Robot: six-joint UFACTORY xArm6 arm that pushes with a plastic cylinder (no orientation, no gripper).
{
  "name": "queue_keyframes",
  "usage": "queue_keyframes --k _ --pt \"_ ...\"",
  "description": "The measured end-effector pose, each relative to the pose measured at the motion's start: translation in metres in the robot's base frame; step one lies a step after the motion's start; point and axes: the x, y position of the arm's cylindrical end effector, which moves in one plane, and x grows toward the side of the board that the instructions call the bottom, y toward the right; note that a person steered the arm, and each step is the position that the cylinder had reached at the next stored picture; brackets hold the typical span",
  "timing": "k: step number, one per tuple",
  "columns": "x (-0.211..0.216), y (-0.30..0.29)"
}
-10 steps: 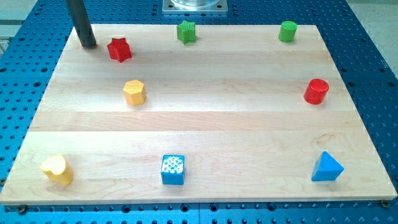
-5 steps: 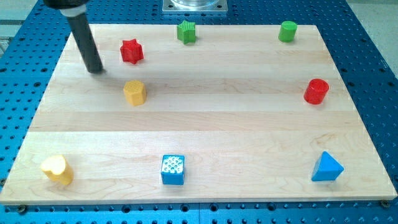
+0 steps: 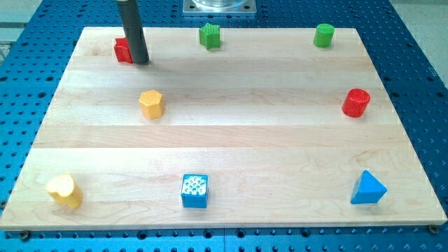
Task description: Move the red star slightly towards the top left of the board
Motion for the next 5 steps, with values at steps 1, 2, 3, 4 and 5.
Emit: queue_keyframes --k 1,2,3,4,5 --pt "-0.021 -0.001" --pt "-0.020 -0.008" --pt "-0.012 -0.011" --pt "-0.018 0.020" --pt "-0.048 0.085"
